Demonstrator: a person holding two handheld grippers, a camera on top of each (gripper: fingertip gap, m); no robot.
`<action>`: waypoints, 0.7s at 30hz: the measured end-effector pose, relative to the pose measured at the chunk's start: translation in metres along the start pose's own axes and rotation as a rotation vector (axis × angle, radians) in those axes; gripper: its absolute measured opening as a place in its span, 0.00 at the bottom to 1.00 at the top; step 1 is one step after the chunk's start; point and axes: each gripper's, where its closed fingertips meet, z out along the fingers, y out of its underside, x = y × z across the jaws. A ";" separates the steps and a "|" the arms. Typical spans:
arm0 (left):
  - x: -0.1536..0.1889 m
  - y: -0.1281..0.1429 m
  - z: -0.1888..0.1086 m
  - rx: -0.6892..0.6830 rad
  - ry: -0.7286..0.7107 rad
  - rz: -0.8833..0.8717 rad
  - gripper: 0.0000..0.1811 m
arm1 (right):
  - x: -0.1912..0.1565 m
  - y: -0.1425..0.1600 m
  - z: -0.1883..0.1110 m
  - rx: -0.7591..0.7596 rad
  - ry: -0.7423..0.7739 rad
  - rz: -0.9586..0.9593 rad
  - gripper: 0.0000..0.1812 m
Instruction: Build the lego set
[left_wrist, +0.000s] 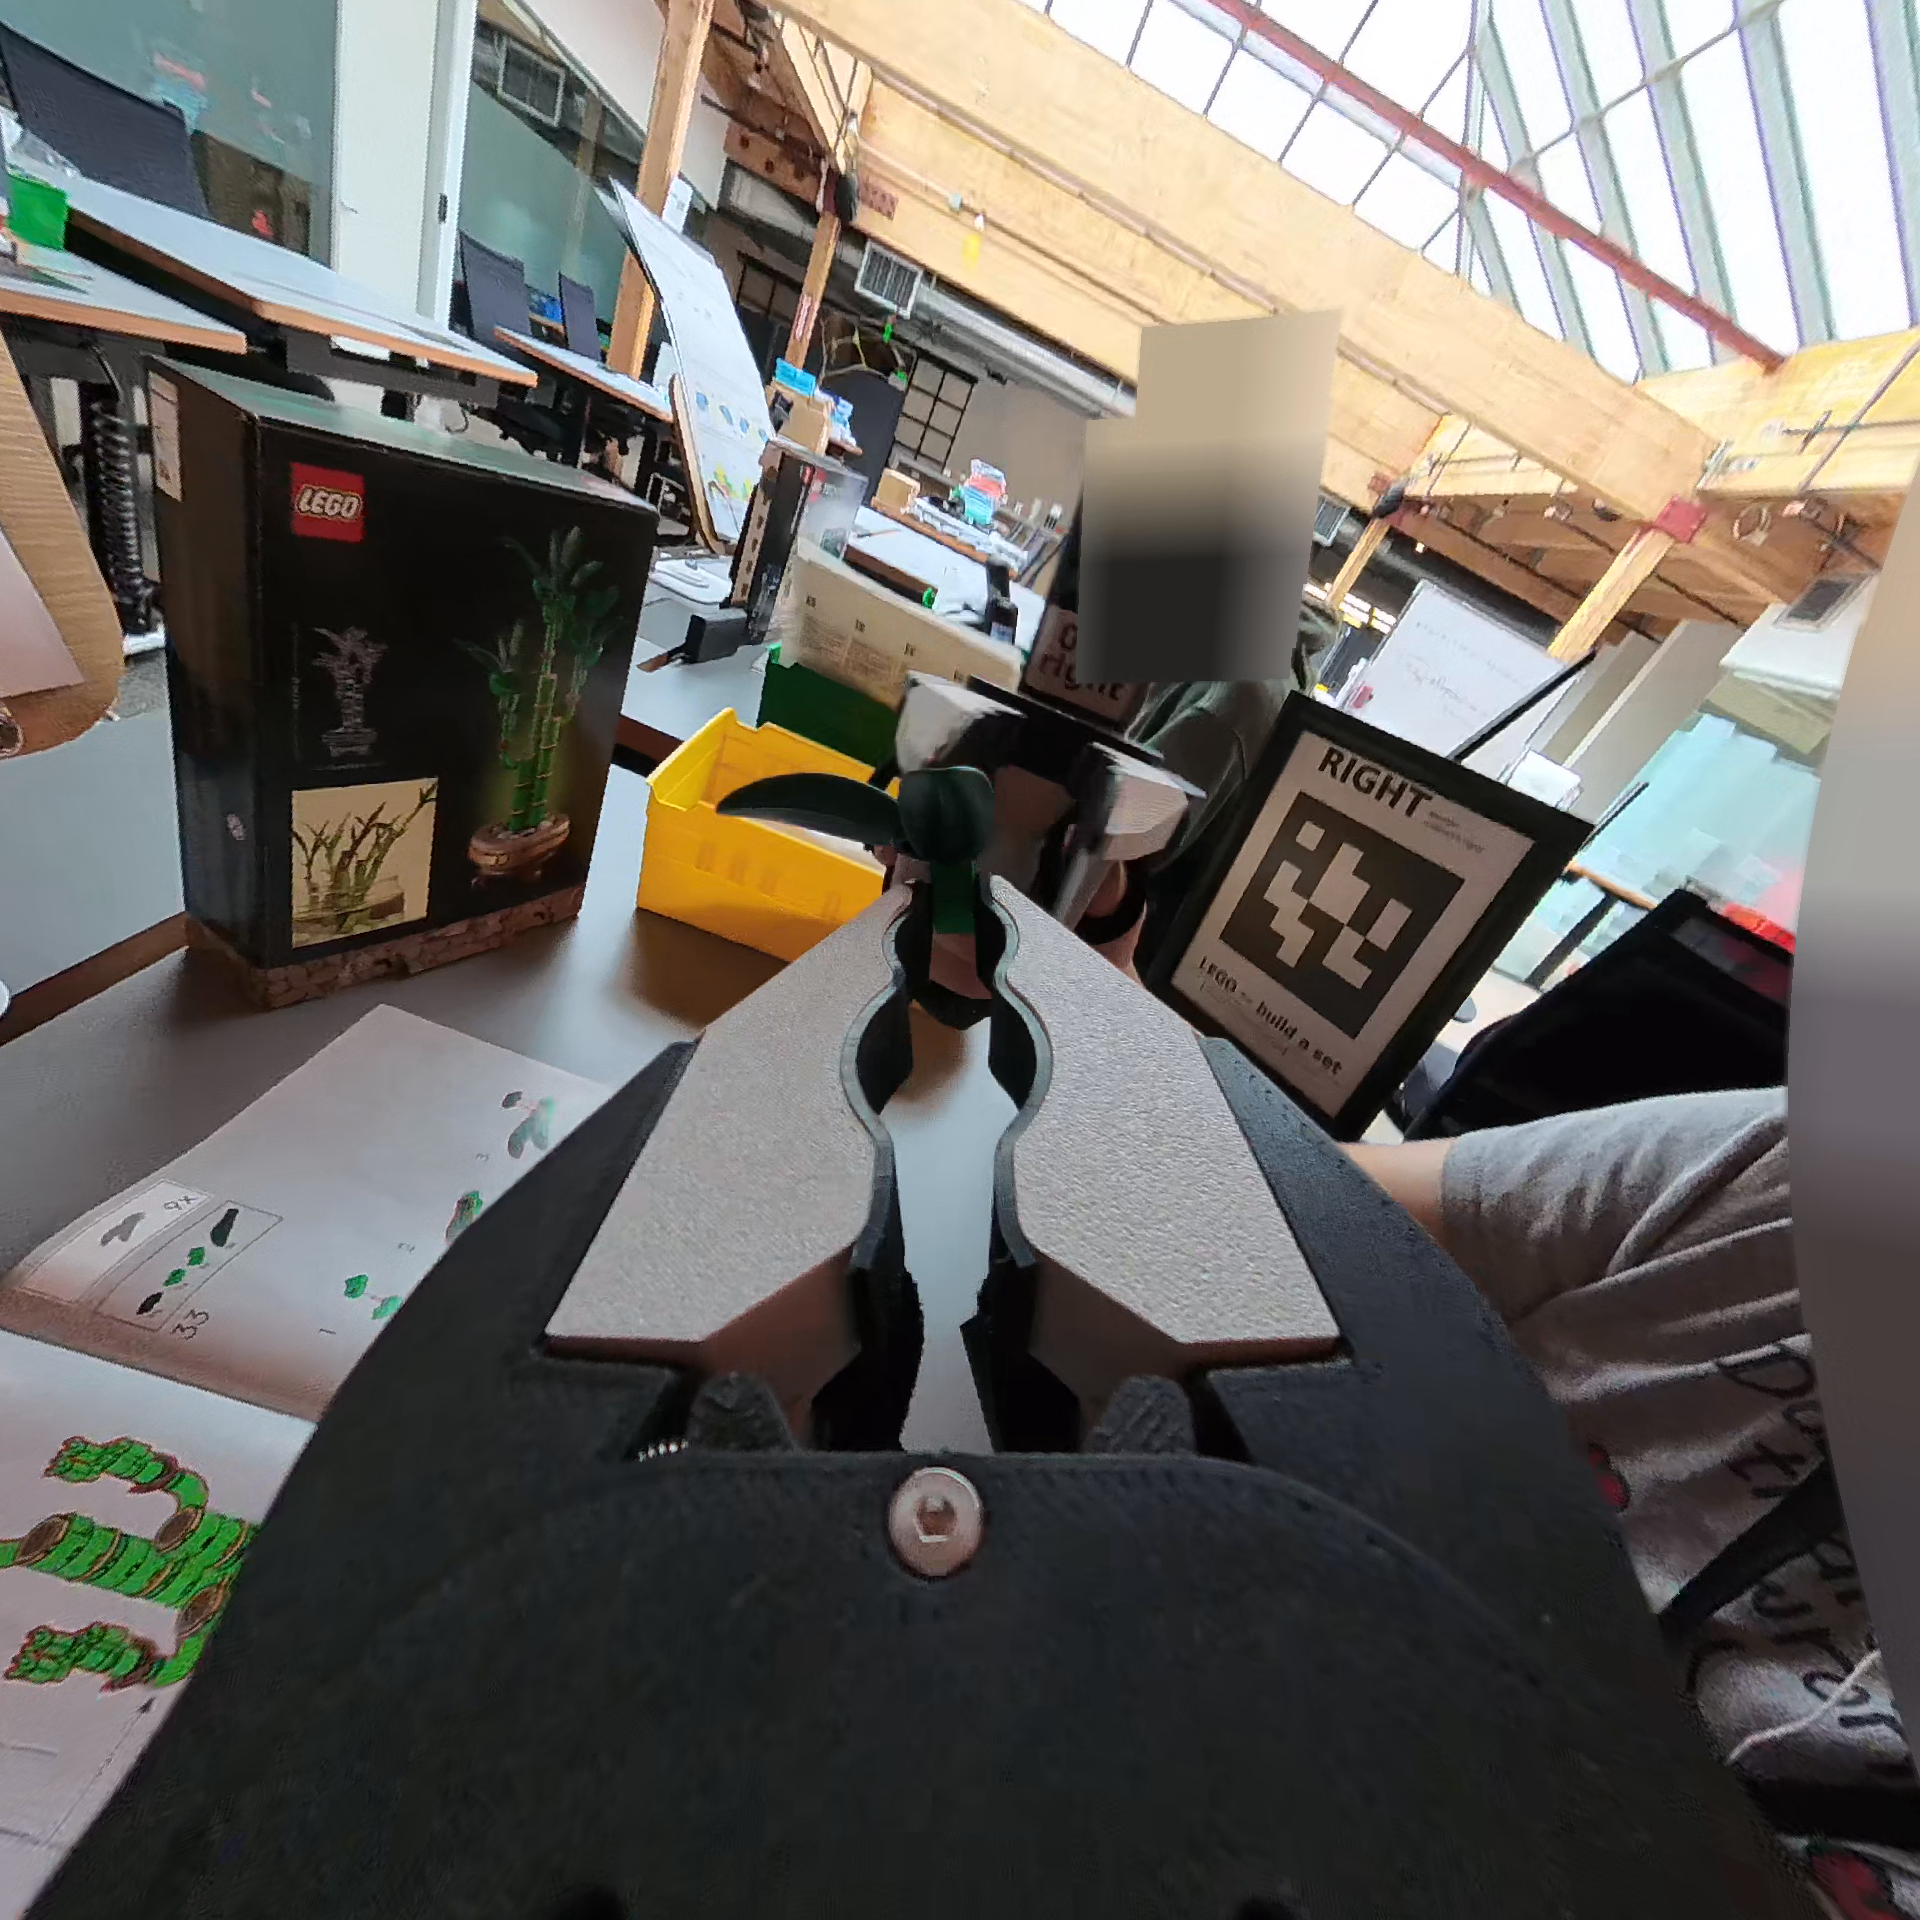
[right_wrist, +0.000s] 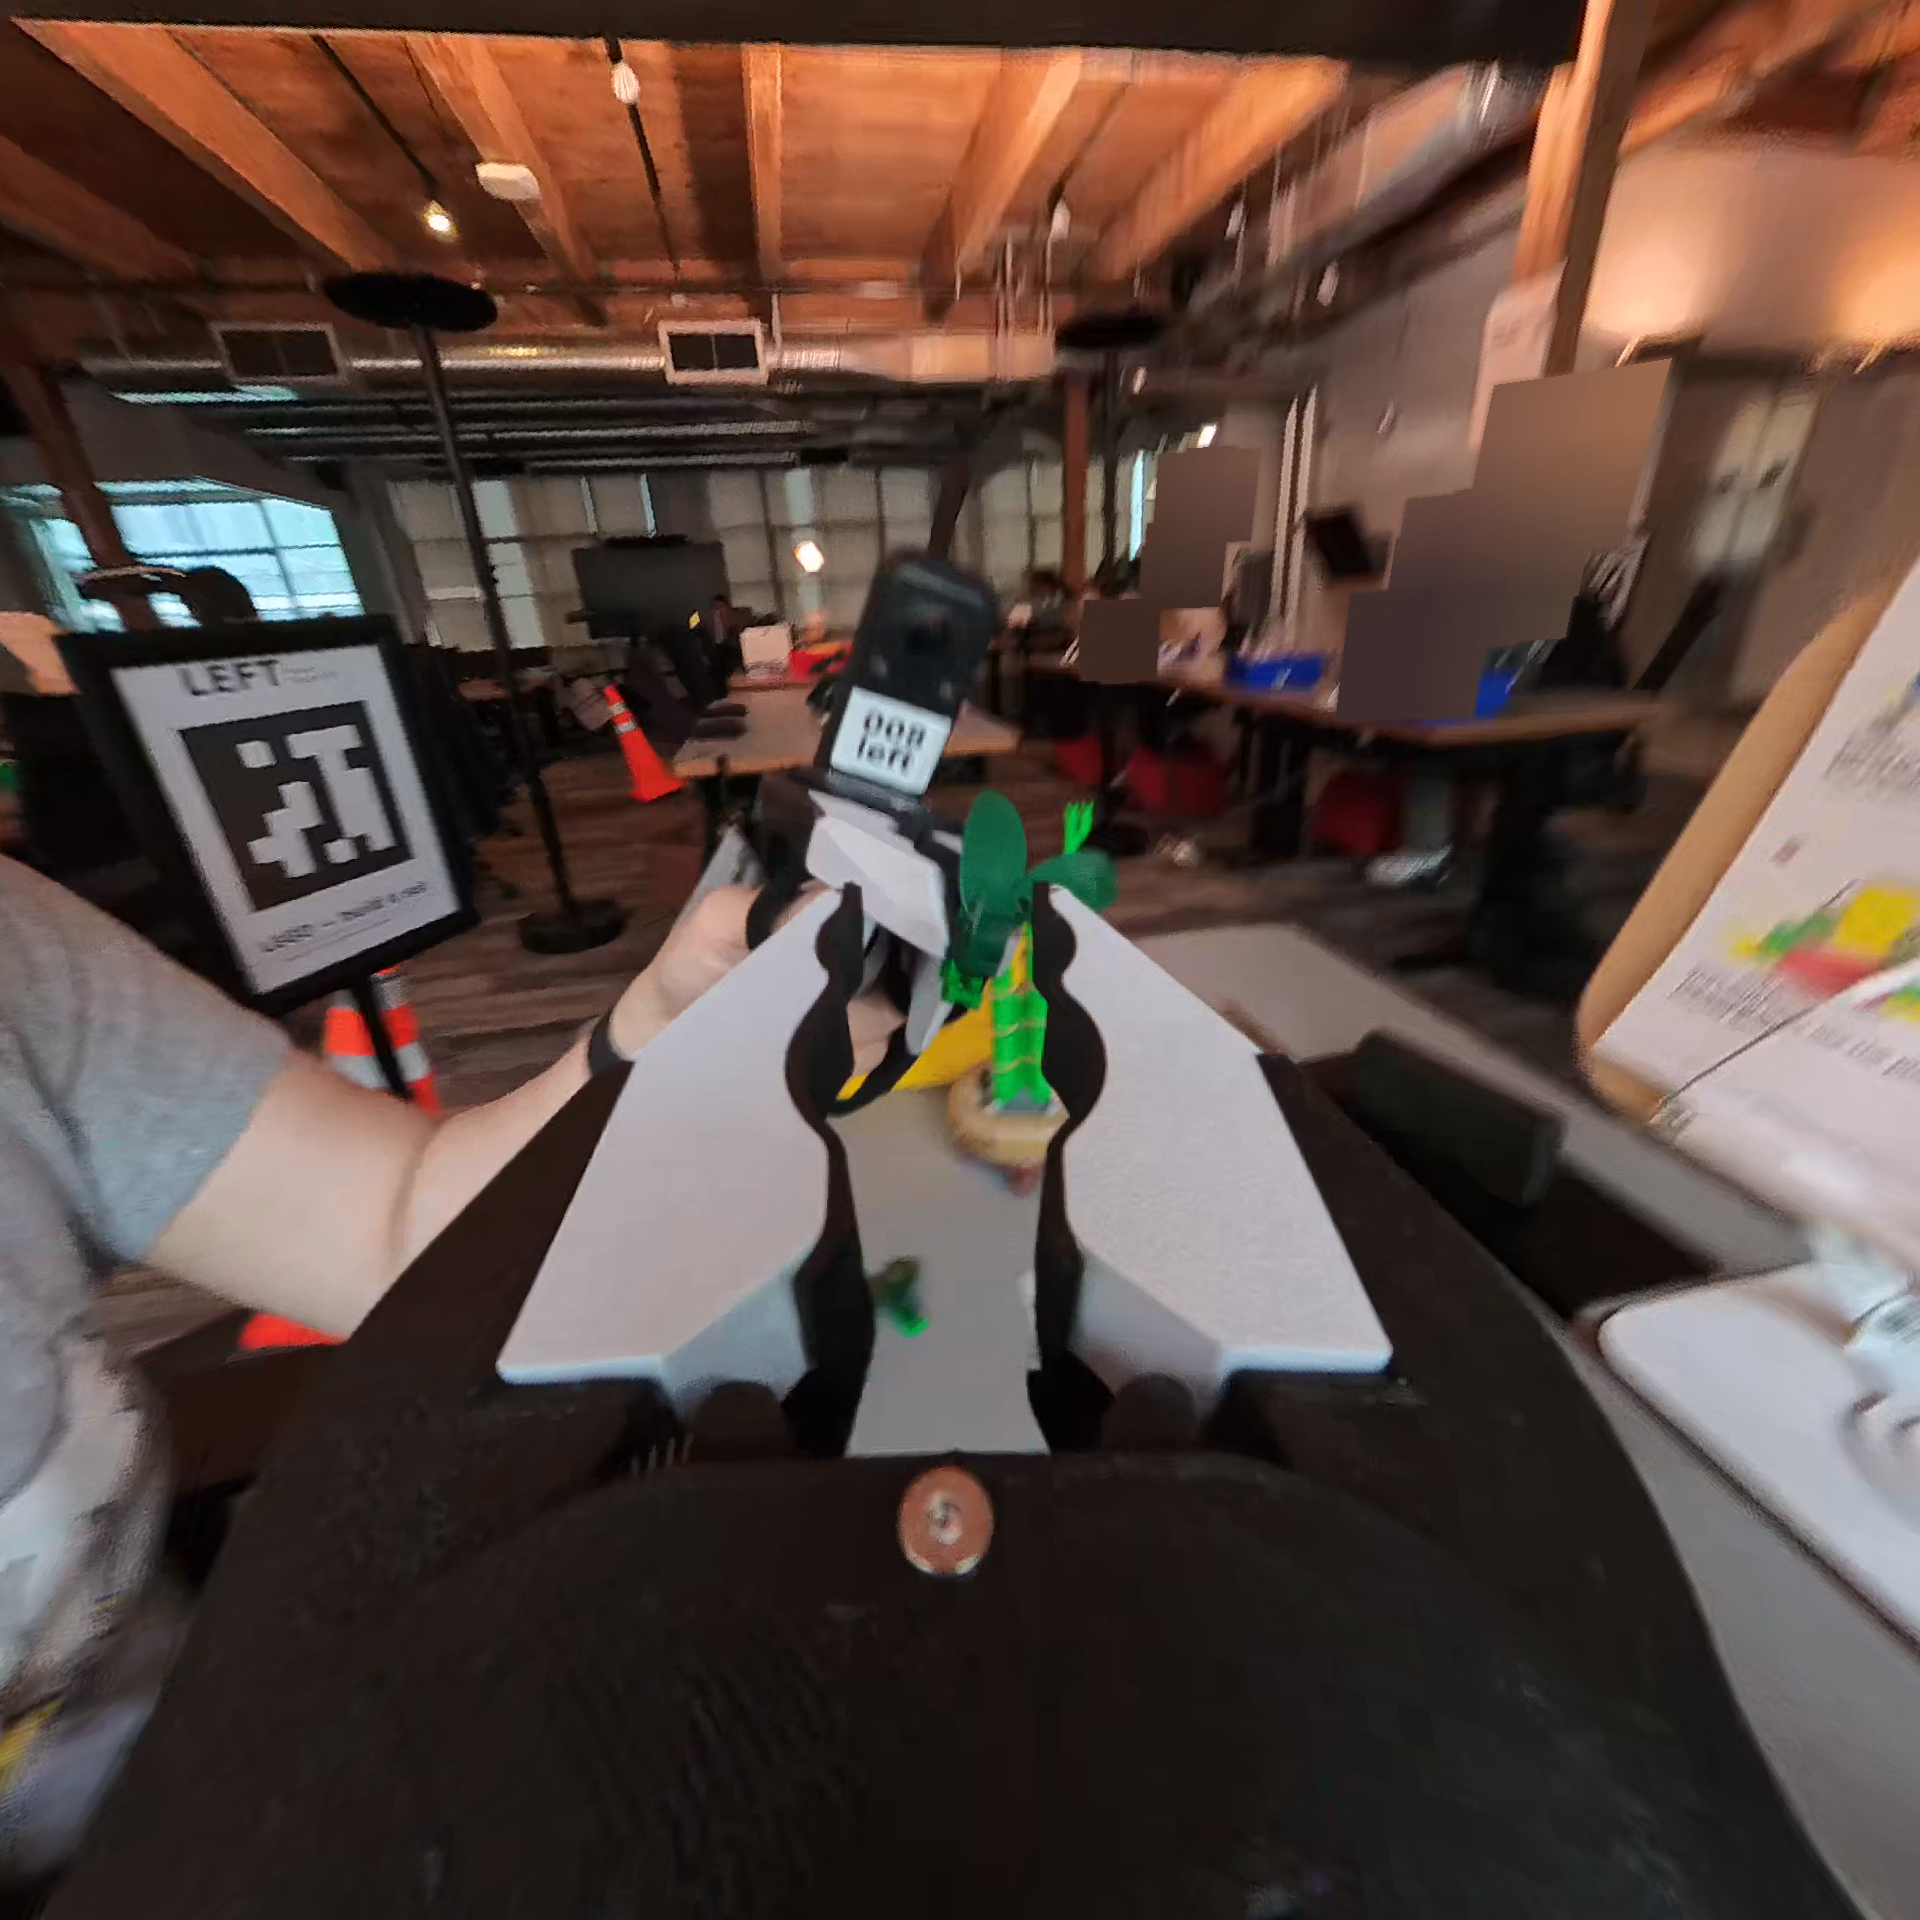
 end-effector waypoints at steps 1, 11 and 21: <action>0.001 -0.004 -0.001 0.032 0.015 -0.023 0.03 | -0.002 -0.008 -0.002 0.043 0.035 -0.094 0.17; 0.003 -0.014 0.003 0.136 -0.020 -0.025 0.03 | 0.014 0.004 0.010 -0.190 0.564 -0.855 0.14; 0.002 -0.017 0.003 0.173 -0.093 0.045 0.03 | 0.012 0.003 0.015 -0.222 0.630 -0.867 0.08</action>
